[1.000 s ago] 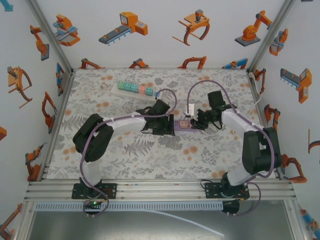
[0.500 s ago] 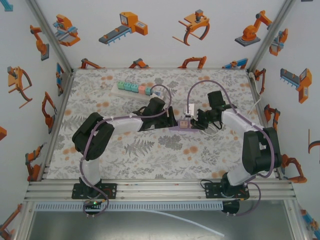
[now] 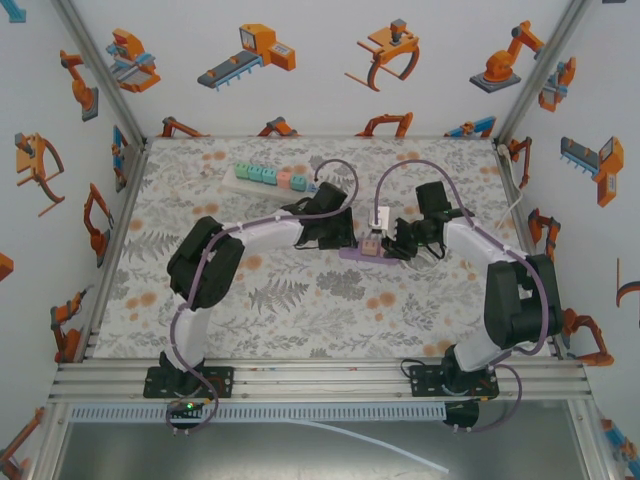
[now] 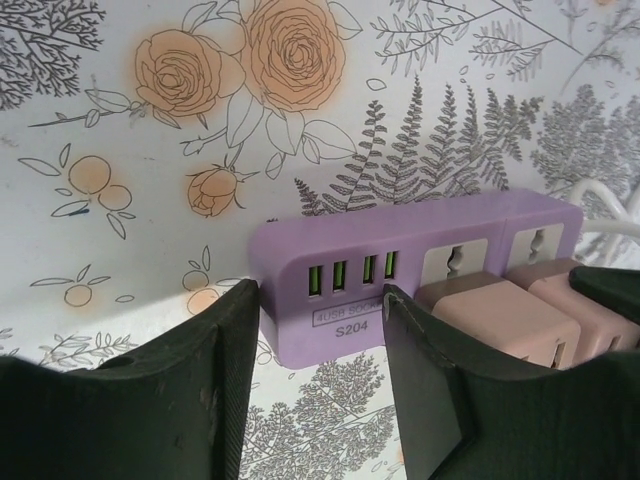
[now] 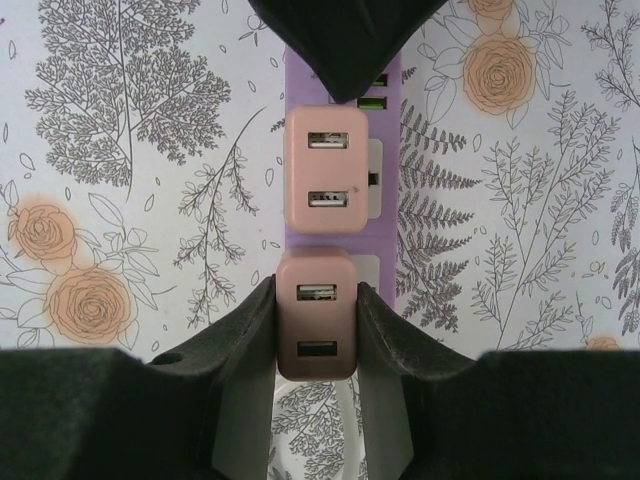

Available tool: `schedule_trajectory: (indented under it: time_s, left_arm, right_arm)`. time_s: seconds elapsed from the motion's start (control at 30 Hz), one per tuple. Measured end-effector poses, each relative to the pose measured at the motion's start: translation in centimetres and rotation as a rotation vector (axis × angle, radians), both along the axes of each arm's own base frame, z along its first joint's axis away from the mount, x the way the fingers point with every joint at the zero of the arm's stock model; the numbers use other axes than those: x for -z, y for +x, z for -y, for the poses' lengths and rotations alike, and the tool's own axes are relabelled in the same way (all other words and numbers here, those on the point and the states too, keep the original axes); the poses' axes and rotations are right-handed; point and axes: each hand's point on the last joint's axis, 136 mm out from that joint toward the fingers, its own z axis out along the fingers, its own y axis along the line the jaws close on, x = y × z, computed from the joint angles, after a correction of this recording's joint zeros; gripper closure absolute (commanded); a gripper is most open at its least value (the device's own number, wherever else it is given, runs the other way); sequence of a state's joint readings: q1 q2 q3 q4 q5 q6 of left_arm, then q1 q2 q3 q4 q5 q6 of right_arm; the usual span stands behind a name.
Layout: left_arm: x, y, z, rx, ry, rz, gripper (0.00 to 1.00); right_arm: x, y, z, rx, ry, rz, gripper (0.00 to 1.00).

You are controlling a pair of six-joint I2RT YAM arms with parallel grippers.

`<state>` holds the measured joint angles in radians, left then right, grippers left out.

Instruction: Pull the plug off the socket

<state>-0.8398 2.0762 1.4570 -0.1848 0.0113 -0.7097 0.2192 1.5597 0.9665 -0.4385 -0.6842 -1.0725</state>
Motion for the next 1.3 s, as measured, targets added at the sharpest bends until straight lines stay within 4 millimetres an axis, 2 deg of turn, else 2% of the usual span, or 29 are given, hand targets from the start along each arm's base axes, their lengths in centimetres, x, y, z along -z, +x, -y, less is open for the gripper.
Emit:
schedule_trajectory:
  time_s: [0.17,0.4,0.57,0.73,0.87,1.0,1.1,1.2,1.3]
  left_arm:
    - [-0.1,0.7,-0.1,-0.032,0.074,0.034,0.55]
    - [0.1,1.7,-0.1,-0.067,0.090,0.068,0.55]
    - [0.4,2.3,-0.2,-0.095,0.089,0.098,0.56]
    - [0.4,2.4,-0.4,-0.097,0.060,0.106,0.56]
    - [0.4,2.3,-0.4,-0.087,0.038,0.105,0.50]
    - [0.0,2.3,-0.7,-0.083,0.021,0.116,0.42]
    - [-0.1,1.9,-1.1,-0.070,0.016,0.116,0.33]
    - [-0.2,0.5,-1.8,-0.037,0.025,0.092,0.26]
    - [-0.7,-1.2,-3.1,-0.013,0.041,0.064,0.16]
  right_arm:
    - [-0.4,0.1,-0.3,0.048,0.042,-0.047,1.00]
    - [-0.7,0.7,-0.4,0.071,0.085,-0.061,1.00]
    - [-3.0,1.2,-0.4,0.058,0.184,0.005,1.00]
    - [-2.8,-0.4,0.5,0.083,0.215,0.052,1.00]
    - [-3.4,-0.3,0.6,0.096,0.222,0.069,1.00]
    - [-6.0,0.4,0.6,0.155,0.266,0.106,1.00]
    - [-9.6,1.5,1.0,0.279,0.350,0.135,1.00]
    - [-13.3,2.6,2.6,0.522,0.474,0.121,1.00]
    - [-16.1,2.5,5.3,0.827,0.622,0.022,1.00]
